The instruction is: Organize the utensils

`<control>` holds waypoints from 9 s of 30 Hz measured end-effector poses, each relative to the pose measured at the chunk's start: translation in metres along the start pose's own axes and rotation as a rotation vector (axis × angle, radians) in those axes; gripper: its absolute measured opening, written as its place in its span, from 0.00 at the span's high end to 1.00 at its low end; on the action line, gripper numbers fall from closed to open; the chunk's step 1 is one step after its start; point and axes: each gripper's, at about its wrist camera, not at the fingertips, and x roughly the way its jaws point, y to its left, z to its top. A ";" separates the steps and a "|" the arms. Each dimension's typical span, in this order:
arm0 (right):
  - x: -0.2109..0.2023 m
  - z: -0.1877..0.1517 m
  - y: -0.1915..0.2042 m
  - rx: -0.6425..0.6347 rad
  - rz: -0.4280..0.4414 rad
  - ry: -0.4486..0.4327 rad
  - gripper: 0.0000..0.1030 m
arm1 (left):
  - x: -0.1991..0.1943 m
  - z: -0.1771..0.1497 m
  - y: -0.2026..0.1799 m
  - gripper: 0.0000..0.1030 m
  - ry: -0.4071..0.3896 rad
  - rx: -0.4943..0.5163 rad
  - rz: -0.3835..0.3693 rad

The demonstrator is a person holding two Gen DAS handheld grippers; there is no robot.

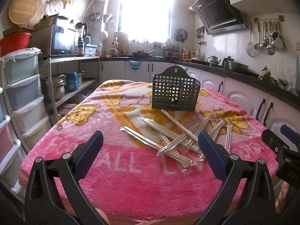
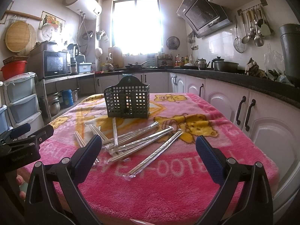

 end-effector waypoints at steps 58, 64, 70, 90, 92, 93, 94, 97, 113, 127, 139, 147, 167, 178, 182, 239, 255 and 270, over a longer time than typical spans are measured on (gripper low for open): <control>0.081 0.017 0.033 -0.085 0.130 0.175 0.06 | 0.043 0.014 0.066 0.10 0.126 -0.175 0.035; 0.109 0.029 0.034 -0.089 0.136 0.227 0.06 | 0.064 0.021 0.071 0.10 0.168 -0.184 0.018; 0.143 0.041 0.026 -0.069 0.138 0.284 0.06 | 0.100 0.021 0.073 0.10 0.270 -0.214 -0.029; 0.261 0.051 -0.018 0.020 0.032 0.537 0.06 | 0.191 0.013 0.069 0.11 0.547 -0.358 -0.067; 0.270 0.049 -0.022 0.042 0.042 0.572 0.06 | 0.195 0.015 0.069 0.12 0.550 -0.361 -0.062; 0.274 0.048 -0.023 0.054 0.047 0.590 0.06 | 0.197 0.015 0.068 0.15 0.555 -0.353 -0.053; 0.277 0.046 -0.023 0.063 0.050 0.605 0.06 | 0.199 0.016 0.066 0.17 0.564 -0.339 -0.042; 0.288 0.040 -0.026 0.096 0.068 0.657 0.19 | 0.204 0.018 0.063 0.26 0.573 -0.308 -0.011; 0.326 0.033 -0.047 0.271 0.132 0.790 0.78 | 0.219 0.031 0.077 0.94 0.547 -0.281 0.007; 0.308 0.062 -0.033 0.236 0.293 0.667 0.90 | 0.203 0.078 0.088 0.96 0.400 -0.217 -0.009; 0.273 0.098 -0.026 0.130 0.335 0.524 0.92 | 0.186 0.118 0.095 0.97 0.284 -0.166 -0.004; 0.249 0.122 -0.029 0.075 0.361 0.429 0.99 | 0.179 0.152 0.080 0.99 0.198 -0.117 -0.028; 0.303 0.072 -0.027 0.109 0.330 0.643 0.98 | 0.188 0.219 0.053 0.99 0.082 -0.075 -0.100; 0.344 0.037 -0.009 0.128 0.287 0.778 0.71 | 0.181 0.261 0.040 0.99 0.015 -0.060 -0.155; 0.351 0.037 -0.001 0.120 0.248 0.790 0.70 | 0.182 0.270 0.029 0.99 0.003 -0.038 -0.176; 0.393 0.227 -0.007 0.045 0.075 -0.162 0.94 | 0.289 0.254 -0.004 0.99 0.040 -0.007 -0.243; 0.382 0.180 -0.016 0.075 0.135 -0.055 0.94 | 0.300 0.222 0.008 0.99 0.114 -0.036 -0.239; 0.350 0.167 -0.029 0.122 0.205 0.112 0.94 | 0.284 0.212 0.022 0.84 0.145 -0.040 -0.209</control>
